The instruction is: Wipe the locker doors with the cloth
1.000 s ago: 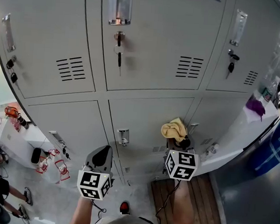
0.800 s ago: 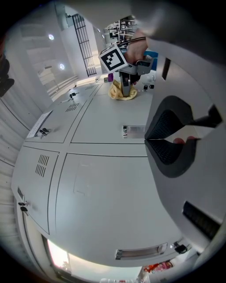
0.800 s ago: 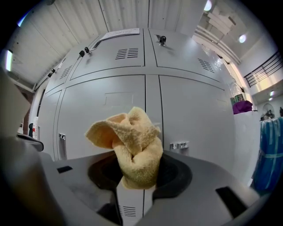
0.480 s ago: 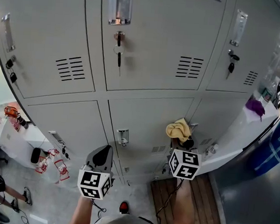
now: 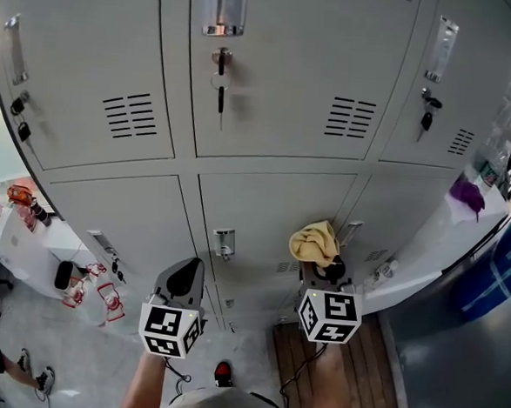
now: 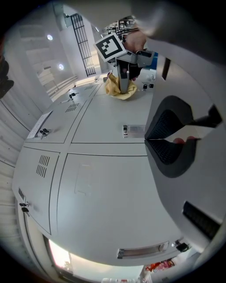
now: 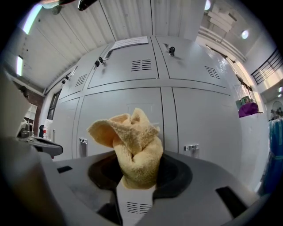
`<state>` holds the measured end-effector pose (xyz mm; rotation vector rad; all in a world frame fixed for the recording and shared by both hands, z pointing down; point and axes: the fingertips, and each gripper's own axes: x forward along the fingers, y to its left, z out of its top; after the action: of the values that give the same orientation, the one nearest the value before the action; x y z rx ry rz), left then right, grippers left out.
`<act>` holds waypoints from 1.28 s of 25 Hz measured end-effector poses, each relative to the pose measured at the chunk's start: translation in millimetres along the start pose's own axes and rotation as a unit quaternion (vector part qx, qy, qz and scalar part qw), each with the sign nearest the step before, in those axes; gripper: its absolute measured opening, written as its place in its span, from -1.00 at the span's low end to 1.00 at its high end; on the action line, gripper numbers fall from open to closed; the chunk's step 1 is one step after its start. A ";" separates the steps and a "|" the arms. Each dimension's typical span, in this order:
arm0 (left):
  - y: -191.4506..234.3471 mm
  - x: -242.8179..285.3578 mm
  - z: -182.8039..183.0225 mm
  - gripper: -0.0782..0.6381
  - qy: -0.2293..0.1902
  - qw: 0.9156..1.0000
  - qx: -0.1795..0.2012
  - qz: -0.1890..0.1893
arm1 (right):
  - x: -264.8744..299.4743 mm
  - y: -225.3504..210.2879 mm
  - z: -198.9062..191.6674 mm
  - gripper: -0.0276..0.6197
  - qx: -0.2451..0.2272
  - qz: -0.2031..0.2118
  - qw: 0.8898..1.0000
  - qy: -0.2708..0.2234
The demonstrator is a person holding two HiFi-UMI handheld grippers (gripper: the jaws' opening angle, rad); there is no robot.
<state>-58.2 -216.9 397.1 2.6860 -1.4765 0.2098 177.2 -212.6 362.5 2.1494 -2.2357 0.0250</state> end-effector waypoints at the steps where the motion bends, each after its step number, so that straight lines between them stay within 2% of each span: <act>1: 0.3 -0.5 0.0 -0.72 0.000 1.000 0.001 0.001 | -1.3 5.5 -0.3 -0.35 0.000 0.006 1.000 -0.001; 9: 8.0 -8.4 -13.9 -0.72 0.013 1.000 -0.013 0.020 | 3.4 59.0 -26.5 -0.35 0.007 0.070 0.997 0.023; 19: 28.6 -23.3 -33.4 -0.72 0.030 0.998 -0.020 0.055 | 19.2 123.4 -51.2 -0.35 0.011 0.147 0.988 0.042; 32: 49.8 -33.7 -47.8 -0.72 0.045 0.995 -0.027 0.083 | 39.0 154.8 -76.3 -0.35 0.010 0.179 0.981 0.073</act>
<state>-122.2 -209.4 439.0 2.4784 -1.6539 0.2905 22.4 -242.4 442.8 1.6618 -2.5040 0.2089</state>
